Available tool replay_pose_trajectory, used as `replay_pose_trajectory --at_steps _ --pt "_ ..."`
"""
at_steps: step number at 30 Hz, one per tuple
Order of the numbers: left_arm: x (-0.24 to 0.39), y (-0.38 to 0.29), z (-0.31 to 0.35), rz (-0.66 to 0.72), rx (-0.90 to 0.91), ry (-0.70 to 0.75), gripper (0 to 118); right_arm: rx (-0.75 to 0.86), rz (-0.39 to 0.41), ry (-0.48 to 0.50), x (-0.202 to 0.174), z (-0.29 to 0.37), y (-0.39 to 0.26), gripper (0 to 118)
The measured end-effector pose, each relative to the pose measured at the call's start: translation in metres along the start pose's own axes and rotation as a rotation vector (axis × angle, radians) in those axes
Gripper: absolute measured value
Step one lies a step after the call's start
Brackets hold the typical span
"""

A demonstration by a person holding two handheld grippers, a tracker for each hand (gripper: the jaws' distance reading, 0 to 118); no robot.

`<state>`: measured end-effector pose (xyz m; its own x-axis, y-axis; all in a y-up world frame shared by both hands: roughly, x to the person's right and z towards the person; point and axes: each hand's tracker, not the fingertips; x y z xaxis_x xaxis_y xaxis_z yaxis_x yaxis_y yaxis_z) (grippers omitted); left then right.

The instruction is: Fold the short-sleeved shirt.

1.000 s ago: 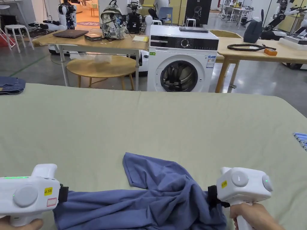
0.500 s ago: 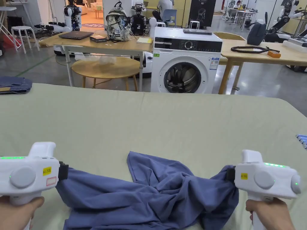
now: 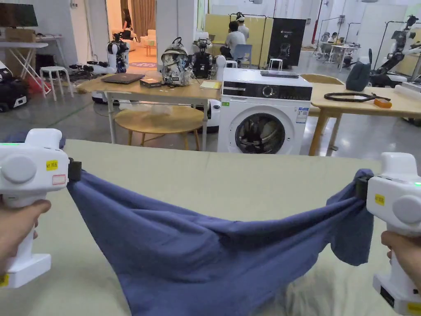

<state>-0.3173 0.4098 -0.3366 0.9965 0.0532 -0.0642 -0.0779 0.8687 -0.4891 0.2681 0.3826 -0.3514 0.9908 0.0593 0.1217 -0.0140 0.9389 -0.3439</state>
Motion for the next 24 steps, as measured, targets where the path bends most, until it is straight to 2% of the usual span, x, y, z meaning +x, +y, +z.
replay_pose_trajectory --at_steps 13,24 --pt "-0.038 0.097 0.009 0.050 0.131 0.077 0 0.126 -0.012 -0.062 0.009 -0.007 0.104 3" --pt "-0.045 0.156 -0.006 0.069 0.192 0.094 0 0.205 0.039 -0.101 0.006 -0.043 0.175 3"
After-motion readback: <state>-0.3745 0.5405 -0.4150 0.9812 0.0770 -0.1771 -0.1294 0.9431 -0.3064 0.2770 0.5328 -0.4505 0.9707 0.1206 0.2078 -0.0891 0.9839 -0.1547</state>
